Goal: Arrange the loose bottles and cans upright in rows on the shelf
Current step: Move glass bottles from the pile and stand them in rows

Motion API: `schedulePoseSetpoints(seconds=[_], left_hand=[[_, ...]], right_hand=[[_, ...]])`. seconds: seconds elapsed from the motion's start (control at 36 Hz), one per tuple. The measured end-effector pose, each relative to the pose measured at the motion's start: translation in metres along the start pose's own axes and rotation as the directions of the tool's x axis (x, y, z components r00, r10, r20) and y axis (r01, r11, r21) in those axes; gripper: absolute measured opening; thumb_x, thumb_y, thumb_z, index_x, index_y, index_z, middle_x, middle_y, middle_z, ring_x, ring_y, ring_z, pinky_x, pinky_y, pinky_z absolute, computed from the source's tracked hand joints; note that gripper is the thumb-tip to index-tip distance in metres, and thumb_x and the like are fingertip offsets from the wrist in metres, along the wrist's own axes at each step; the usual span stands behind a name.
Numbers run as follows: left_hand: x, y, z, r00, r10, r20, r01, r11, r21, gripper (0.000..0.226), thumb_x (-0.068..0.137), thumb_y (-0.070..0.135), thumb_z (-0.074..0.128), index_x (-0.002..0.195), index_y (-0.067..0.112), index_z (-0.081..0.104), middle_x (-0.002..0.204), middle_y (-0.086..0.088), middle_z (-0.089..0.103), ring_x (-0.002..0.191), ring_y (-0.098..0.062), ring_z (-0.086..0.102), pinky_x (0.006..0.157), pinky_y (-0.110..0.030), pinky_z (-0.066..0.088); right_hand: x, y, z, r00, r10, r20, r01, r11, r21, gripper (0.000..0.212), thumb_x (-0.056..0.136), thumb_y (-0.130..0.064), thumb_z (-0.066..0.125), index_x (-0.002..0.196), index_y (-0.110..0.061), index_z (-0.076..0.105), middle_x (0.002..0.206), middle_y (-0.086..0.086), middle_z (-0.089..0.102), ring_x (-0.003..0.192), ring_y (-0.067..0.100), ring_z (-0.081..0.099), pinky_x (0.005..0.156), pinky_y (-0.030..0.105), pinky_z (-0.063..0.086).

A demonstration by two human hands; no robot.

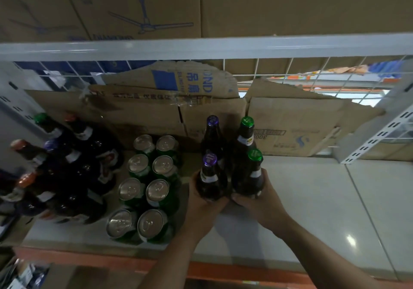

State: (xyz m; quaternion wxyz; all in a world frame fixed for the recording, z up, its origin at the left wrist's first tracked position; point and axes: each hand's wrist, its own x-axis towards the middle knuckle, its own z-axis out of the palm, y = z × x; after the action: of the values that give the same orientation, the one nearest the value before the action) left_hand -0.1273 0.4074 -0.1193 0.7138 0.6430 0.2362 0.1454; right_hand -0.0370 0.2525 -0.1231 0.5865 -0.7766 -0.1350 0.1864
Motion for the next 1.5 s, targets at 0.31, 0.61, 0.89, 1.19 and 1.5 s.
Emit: schedulePoseSetpoints(seconds=[0.31,0.61,0.89,1.19,1.5], left_hand=[[0.012,0.006,0.005,0.999,-0.026,0.04,0.025,0.999,0.043,0.082,0.076,-0.014,0.079,0.142,0.009,0.037,0.129,-0.001,0.063,0.112,-0.006,0.068,0.081,-0.02,0.057],[0.017,0.007,0.006,0.998,-0.06,-0.008,0.061,0.997,0.048,0.099,0.055,0.029,0.09,0.139,0.019,0.038,0.133,0.003,0.061,0.119,-0.009,0.065,0.089,-0.034,0.06],[0.018,0.007,-0.004,0.997,-0.071,0.013,0.068,0.988,0.139,0.095,0.054,0.036,0.093,0.137,0.034,0.046,0.127,0.007,0.067,0.115,-0.018,0.067,0.094,-0.056,0.057],[0.001,0.041,-0.004,0.983,0.173,0.057,-0.182,0.926,0.332,0.071,0.069,0.022,0.094,0.126,0.046,0.058,0.119,0.016,0.069,0.112,-0.005,0.065,0.092,-0.026,0.055],[-0.065,0.178,0.052,0.869,0.456,0.194,-0.491,0.74,0.46,0.046,0.085,0.022,0.077,0.121,0.04,0.055,0.115,0.026,0.05,0.106,0.013,0.048,0.09,-0.016,0.038]], right_hand=[[0.003,-0.01,-0.002,1.0,0.03,0.007,-0.029,0.999,-0.044,0.068,0.073,-0.004,0.089,0.115,-0.037,0.048,0.115,-0.012,0.065,0.102,-0.004,0.065,0.078,0.02,0.058],[0.001,-0.021,0.002,1.0,0.0,-0.024,-0.001,1.0,-0.028,0.051,0.074,0.009,0.083,0.098,-0.026,0.055,0.092,-0.008,0.069,0.087,-0.008,0.067,0.069,0.015,0.056],[-0.005,-0.033,0.005,0.994,0.102,-0.049,-0.107,0.99,-0.095,0.054,0.074,-0.008,0.088,0.105,-0.033,0.054,0.102,-0.015,0.067,0.091,0.002,0.066,0.071,0.014,0.051],[-0.02,-0.046,-0.005,0.988,0.139,-0.063,-0.141,0.99,-0.025,0.077,0.073,-0.014,0.093,0.133,-0.019,0.045,0.123,-0.011,0.057,0.11,-0.001,0.058,0.082,0.013,0.05],[-0.091,-0.109,-0.142,0.958,-0.159,-0.24,0.143,0.986,-0.084,0.065,0.066,-0.048,0.084,0.123,-0.047,0.052,0.134,-0.017,0.057,0.131,0.001,0.05,0.108,0.032,0.038]])
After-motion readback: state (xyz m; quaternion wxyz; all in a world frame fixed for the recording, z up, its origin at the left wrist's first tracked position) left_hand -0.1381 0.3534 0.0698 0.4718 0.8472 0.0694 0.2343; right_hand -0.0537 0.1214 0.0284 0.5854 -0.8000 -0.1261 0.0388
